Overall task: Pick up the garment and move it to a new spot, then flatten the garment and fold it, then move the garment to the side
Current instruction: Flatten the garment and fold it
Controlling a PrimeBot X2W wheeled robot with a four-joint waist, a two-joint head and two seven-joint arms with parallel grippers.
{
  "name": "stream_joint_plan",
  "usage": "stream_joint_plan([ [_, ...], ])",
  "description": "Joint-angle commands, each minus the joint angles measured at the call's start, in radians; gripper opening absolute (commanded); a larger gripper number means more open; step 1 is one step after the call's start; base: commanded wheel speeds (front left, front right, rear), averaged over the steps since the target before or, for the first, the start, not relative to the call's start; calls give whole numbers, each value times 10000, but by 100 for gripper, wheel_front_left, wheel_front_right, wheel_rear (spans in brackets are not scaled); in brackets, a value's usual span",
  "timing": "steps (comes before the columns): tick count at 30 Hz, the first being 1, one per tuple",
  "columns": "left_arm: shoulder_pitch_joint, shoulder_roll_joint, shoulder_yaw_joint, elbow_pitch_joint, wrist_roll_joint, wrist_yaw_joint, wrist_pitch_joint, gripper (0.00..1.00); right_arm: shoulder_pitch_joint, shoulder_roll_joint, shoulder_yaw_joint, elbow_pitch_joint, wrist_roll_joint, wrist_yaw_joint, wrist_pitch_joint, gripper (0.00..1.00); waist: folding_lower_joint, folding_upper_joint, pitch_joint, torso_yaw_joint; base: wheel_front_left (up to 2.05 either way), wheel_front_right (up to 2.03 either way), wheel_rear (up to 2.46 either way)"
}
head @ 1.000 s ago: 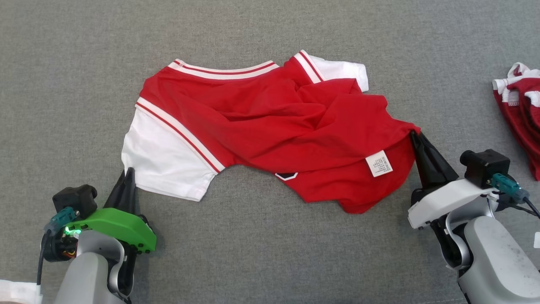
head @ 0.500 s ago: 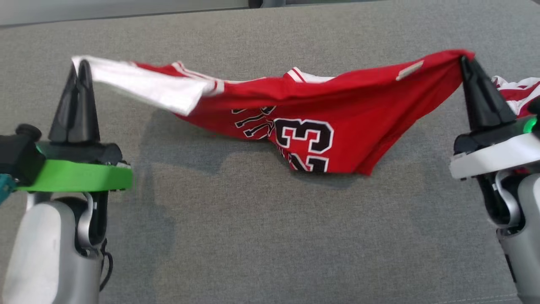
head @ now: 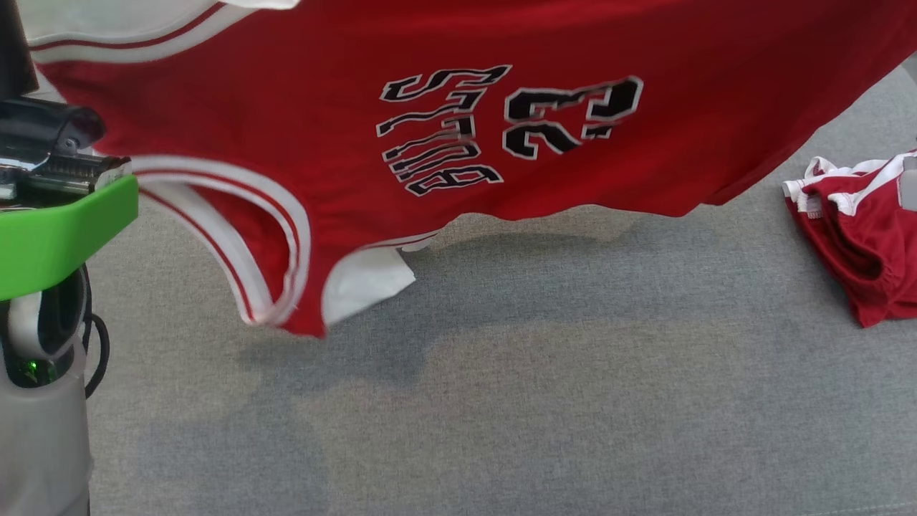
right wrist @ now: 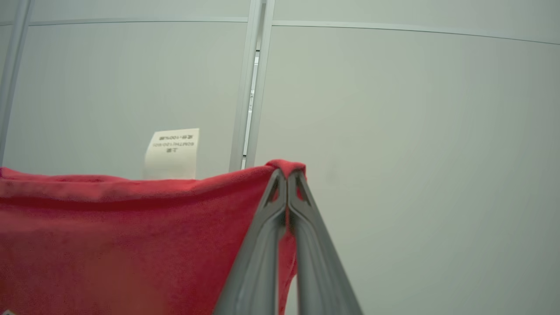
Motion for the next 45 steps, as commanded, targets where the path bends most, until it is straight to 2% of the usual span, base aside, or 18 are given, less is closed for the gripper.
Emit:
stream_joint_plan([
  [1, -231, 75, 42, -180, 112, 52, 96, 0, -79, -7, -115, -128, 7, -8, 112, 0, 0, 0, -60, -31, 0, 0, 0],
  [11, -390, 57, -131, -238, -136, 59, 460, 0, -247, -33, 297, 293, 466, -10, 401, 0, 0, 0, 113, -172, 0, 0, 0],
  [18, -1240, 35, -306, 840, -439, -225, 229, 0, -1065, -321, 845, 1238, 708, -8, 293, 0, 0, 0, 589, -145, 0, 0, 0],
  [23, -2854, 10, -551, 2518, -600, -494, -203, 0, -2551, -555, 1518, 2554, 845, -7, 130, 0, 0, 0, 1149, -154, 0, 0, 0],
  [29, -5409, 40, -1112, 5358, -622, -749, -977, 0, -5251, -307, 2361, 4726, 1226, -7, -297, 0, 0, 0, 1753, -203, 0, 0, 0],
  [35, -7542, 21, -1512, 8378, -707, -835, -1744, 0, -7983, 336, 2975, 7573, 1475, -7, -896, 0, 0, 0, 1966, -267, 0, 0, 0],
  [40, -8438, -10, -1449, 10416, -1108, -839, -2003, 0, -9448, 965, 3216, 9805, 1490, -7, -1553, 0, 0, 0, 2055, -332, 0, 0, 0],
  [45, -8162, -221, -1700, 11918, -1874, -842, -2066, 0, -9803, 1265, 3800, 11304, 1711, -7, -1779, 0, 0, 0, 2279, -249, 0, 0, 0],
])
